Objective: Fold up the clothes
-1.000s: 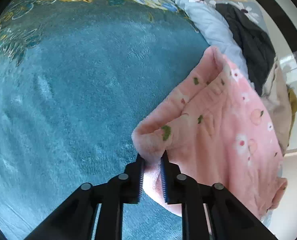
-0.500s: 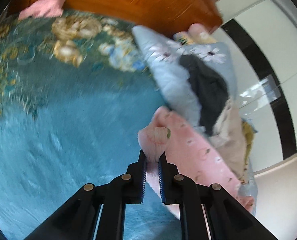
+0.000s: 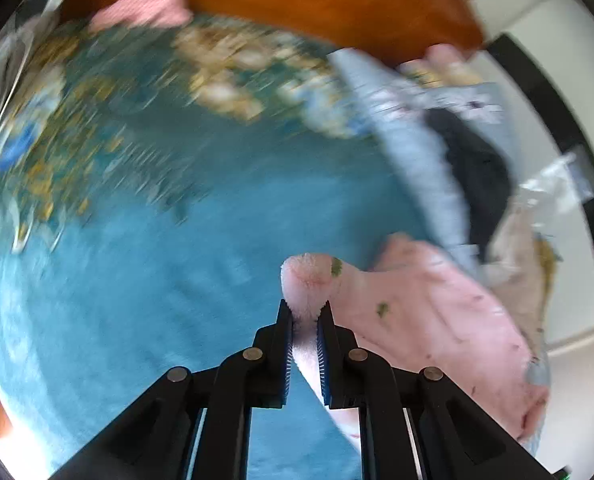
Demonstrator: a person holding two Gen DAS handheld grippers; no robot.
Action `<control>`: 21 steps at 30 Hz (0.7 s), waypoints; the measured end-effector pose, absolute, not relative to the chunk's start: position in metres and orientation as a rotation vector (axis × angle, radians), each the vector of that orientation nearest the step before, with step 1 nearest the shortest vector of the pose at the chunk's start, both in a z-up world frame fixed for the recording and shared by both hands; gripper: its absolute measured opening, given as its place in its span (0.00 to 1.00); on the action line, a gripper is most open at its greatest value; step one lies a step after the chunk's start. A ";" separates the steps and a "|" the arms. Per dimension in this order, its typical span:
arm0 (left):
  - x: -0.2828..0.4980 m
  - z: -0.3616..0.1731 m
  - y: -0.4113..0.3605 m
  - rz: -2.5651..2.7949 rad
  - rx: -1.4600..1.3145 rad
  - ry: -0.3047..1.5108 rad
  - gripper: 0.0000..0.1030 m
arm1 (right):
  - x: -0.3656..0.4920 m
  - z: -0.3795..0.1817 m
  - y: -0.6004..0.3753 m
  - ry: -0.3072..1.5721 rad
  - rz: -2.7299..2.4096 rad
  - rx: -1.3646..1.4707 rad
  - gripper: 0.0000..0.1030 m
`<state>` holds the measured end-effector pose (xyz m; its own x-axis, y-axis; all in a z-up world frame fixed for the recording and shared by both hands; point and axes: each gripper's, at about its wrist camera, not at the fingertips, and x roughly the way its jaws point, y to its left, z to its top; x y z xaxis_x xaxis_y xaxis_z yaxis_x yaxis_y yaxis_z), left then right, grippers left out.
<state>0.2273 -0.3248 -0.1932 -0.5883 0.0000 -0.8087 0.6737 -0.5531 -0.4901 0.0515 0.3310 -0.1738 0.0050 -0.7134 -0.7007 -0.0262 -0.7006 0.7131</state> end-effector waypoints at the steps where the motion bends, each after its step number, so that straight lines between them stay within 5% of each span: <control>1: 0.231 -0.202 -0.327 -2.147 1.126 1.178 0.11 | 0.057 -0.188 0.322 -0.725 -1.709 1.826 0.12; 10: 0.232 -0.228 -0.336 -2.072 1.112 1.220 0.11 | 0.049 -0.165 0.392 -0.705 -1.805 1.795 0.36; 18: 0.234 -0.229 -0.328 -2.073 1.121 1.242 0.12 | 0.018 -0.221 0.440 -0.909 -1.943 1.840 0.37; 21: 0.236 -0.222 -0.327 -2.093 1.131 1.228 0.12 | 0.003 -0.236 0.423 -0.906 -1.949 1.826 0.45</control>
<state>0.2358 -0.3273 -0.2222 -0.5562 0.0169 -0.8309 0.7172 -0.4953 -0.4902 0.0032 0.4233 -0.2361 -0.1319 -0.6237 -0.7704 -0.1870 -0.7476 0.6373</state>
